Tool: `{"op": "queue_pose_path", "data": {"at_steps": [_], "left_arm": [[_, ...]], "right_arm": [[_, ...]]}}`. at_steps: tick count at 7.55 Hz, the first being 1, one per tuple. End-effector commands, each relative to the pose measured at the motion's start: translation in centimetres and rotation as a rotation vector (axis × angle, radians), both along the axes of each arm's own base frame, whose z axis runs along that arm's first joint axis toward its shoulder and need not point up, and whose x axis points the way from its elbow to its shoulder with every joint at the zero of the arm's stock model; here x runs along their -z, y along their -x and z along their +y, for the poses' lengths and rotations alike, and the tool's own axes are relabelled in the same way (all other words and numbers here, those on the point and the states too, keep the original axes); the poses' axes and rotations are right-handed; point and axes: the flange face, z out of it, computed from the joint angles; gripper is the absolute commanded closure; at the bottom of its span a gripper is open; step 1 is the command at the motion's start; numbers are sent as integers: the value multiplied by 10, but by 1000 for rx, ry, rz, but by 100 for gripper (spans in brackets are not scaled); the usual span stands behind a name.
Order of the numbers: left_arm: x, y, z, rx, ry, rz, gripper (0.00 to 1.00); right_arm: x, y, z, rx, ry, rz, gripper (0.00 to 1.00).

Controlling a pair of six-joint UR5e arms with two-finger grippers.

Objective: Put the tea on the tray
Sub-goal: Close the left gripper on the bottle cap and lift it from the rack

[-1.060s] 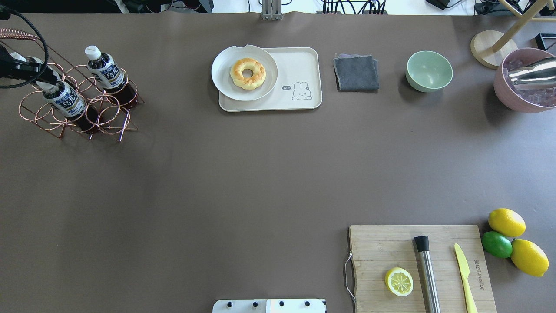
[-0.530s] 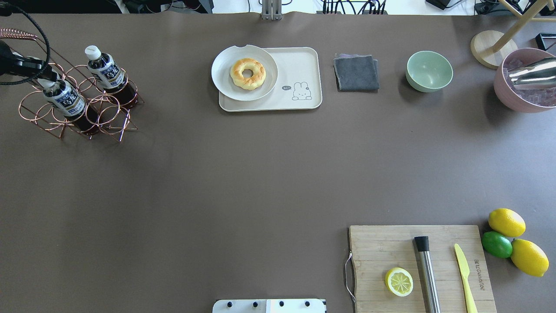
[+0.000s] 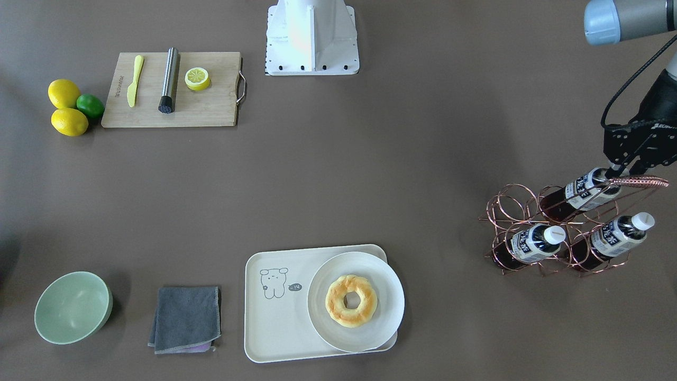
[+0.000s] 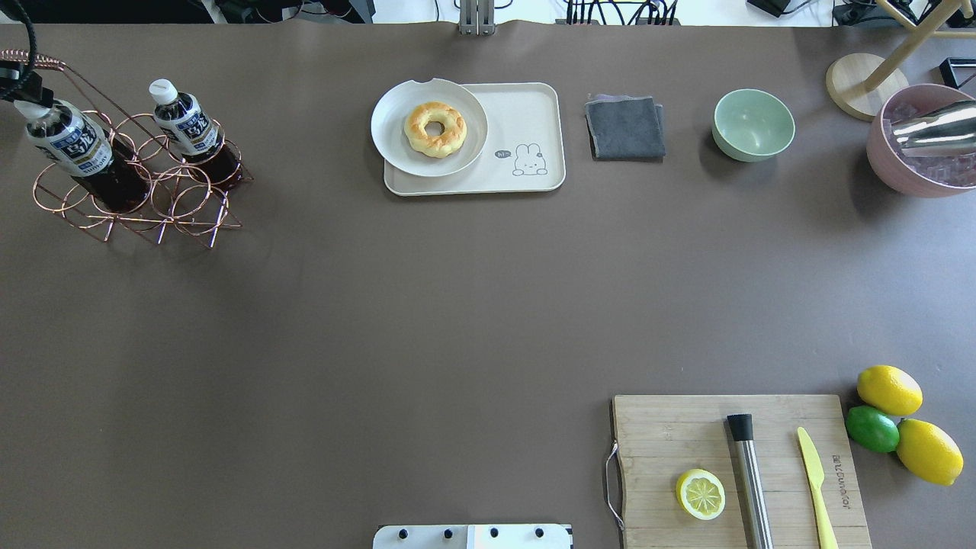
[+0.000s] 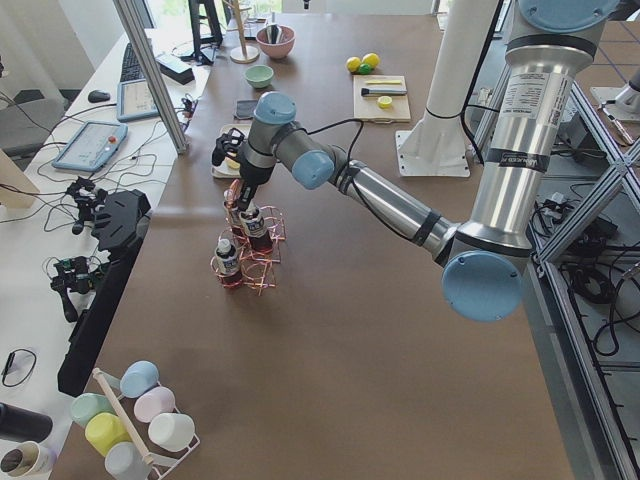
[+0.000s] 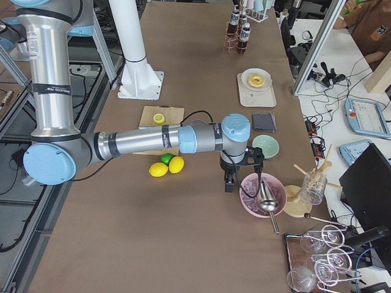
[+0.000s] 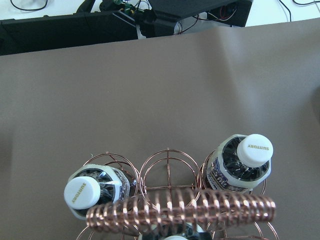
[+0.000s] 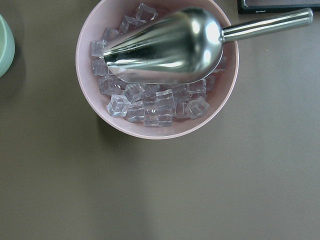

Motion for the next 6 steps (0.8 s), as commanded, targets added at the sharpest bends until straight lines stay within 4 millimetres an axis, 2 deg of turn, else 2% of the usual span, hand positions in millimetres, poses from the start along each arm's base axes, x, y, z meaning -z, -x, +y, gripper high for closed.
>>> {"op": "queue_pose_path", "data": {"at_steps": [1, 3, 4, 5, 6], "left_arm": [[37, 42, 21, 36, -15, -19, 100], [44, 51, 31, 29, -19, 10, 100], [48, 65, 34, 38, -21, 34, 100], [54, 66, 43, 27, -22, 56, 100], [61, 67, 68, 19, -18, 85, 100]], "right_arm": [[-3, 0, 3, 2, 6, -4, 0], [-4, -1, 4, -1, 10, -4, 0], [-5, 0, 5, 1, 11, -3, 0], [-5, 0, 5, 2, 9, -3, 0], [-3, -1, 5, 0, 7, -4, 0]]}}
